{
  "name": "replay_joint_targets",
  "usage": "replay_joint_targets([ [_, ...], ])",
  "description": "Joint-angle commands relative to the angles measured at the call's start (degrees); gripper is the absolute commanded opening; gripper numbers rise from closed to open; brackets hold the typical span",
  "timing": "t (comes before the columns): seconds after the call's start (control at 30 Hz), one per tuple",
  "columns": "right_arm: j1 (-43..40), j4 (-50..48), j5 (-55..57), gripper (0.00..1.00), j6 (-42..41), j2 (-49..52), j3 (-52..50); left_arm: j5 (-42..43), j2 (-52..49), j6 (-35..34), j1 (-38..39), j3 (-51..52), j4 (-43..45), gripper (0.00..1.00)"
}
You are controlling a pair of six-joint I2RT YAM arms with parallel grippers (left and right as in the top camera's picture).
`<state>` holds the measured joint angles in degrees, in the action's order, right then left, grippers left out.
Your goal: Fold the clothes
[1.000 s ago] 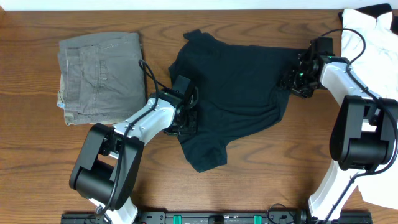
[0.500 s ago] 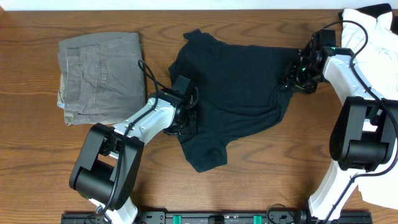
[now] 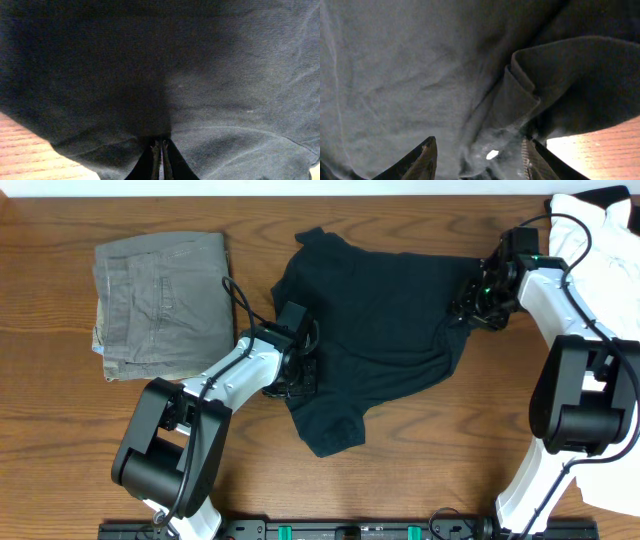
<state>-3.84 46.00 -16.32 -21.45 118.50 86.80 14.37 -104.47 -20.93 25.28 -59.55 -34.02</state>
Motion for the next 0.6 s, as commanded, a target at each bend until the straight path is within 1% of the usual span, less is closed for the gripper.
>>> replay_joint_targets([
  [0.0,1.81,-0.42,0.22,0.52,-4.68,0.24,0.37,-1.57,0.11,0.76,-0.13,0.28,-0.35,0.07],
  [0.13,3.08,-0.52,0.48,0.51,-8.26,0.24,0.37,-1.57,0.11,0.76,-0.13,0.28,-0.37,0.07],
  [0.27,4.13,-0.42,3.5,0.51,-10.71,0.24,0.37,-1.57,0.11,0.76,-0.13,0.28,-0.39,0.07],
  [0.43,5.7,-4.28,4.0,0.53,-9.35,0.24,0.37,-1.57,0.11,0.76,-0.13,0.28,-0.44,0.07],
  [0.57,6.51,-5.03,4.35,0.53,-9.84,0.24,0.37,-1.57,0.11,0.76,-0.13,0.28,-0.42,0.07],
])
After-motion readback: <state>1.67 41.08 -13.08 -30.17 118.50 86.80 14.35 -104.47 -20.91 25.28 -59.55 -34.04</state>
